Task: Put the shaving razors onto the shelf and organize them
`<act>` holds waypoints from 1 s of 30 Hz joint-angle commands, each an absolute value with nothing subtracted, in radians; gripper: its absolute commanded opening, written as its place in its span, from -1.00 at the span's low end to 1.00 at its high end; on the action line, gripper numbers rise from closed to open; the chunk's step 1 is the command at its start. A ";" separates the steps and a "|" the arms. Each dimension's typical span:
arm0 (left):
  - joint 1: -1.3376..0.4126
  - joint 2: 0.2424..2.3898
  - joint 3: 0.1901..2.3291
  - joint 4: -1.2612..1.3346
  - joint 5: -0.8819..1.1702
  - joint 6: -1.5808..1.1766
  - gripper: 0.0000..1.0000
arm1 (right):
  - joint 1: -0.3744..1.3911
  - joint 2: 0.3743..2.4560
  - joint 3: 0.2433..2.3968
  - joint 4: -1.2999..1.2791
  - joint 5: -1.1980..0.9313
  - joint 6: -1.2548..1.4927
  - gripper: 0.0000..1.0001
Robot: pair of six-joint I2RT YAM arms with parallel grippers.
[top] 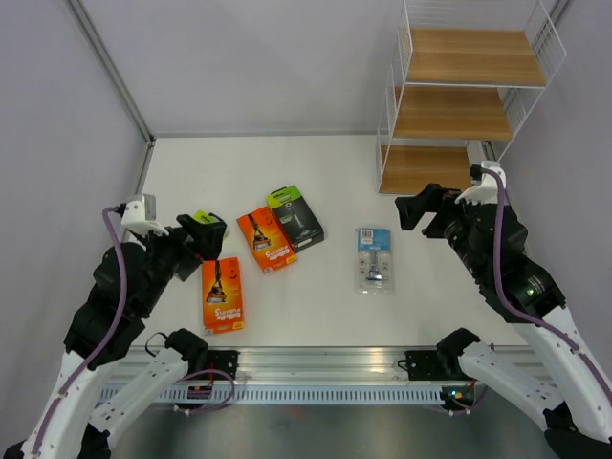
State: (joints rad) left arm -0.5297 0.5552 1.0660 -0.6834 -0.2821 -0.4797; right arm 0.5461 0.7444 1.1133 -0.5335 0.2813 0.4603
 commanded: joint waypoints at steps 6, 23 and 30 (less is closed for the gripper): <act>-0.531 0.373 0.937 -0.727 -0.267 -0.526 0.99 | 0.546 0.744 1.019 -0.673 0.285 0.557 0.96; -0.529 0.463 0.828 -0.782 -0.233 -0.589 0.99 | 0.548 0.942 0.646 -0.513 0.374 0.733 0.61; -0.529 0.465 0.789 -0.784 -0.250 -0.594 0.99 | 0.548 1.139 0.658 -0.301 0.250 0.647 0.26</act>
